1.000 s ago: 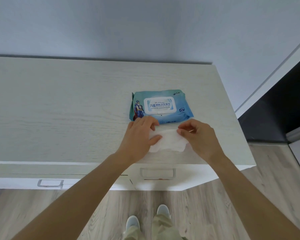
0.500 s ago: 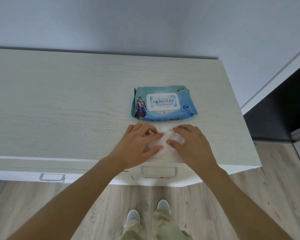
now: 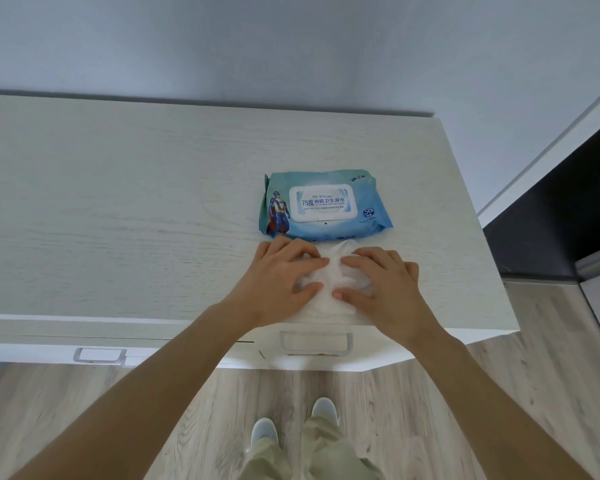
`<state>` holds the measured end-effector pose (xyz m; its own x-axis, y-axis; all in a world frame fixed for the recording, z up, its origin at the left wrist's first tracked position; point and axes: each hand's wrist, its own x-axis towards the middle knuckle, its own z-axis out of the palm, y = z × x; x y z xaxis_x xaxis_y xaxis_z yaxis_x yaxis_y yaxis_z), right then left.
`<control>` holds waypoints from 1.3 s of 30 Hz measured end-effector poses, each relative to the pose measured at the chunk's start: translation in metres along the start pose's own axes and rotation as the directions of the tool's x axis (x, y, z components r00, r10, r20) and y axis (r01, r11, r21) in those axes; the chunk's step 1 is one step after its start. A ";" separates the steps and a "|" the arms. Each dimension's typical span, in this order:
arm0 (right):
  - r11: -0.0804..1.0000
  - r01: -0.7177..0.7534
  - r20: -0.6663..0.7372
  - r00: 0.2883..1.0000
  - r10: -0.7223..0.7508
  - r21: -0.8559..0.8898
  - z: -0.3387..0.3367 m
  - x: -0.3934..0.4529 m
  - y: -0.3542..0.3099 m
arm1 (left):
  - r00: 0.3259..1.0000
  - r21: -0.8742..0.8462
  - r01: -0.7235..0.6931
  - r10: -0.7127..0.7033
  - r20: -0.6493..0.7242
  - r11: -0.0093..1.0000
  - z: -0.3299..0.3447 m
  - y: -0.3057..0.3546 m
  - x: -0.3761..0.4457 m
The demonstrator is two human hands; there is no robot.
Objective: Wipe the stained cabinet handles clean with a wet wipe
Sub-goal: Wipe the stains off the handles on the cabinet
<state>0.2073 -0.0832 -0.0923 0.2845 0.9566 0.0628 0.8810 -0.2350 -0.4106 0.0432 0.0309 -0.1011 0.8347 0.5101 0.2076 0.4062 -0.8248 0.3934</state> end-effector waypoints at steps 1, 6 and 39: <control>1.000 0.018 -0.036 0.999 -0.018 0.019 0.000 0.000 -0.002 | 1.000 -0.010 0.006 -0.006 -0.009 1.000 0.000 0.000 0.001; 0.845 -0.235 0.069 0.971 0.231 0.480 -0.014 0.013 -0.008 | 0.967 -0.330 0.225 -0.251 -0.038 0.917 -0.005 0.013 0.010; 0.928 -0.207 0.105 0.978 0.183 0.310 -0.007 0.019 -0.013 | 0.894 -0.362 0.410 -0.447 -0.020 0.837 0.004 0.026 0.006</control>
<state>0.2034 -0.0633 -0.0794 0.3996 0.9102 -0.1091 0.6416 -0.3627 -0.6759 0.0601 0.0116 -0.0933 0.5572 0.8299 0.0276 0.5477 -0.3924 0.7390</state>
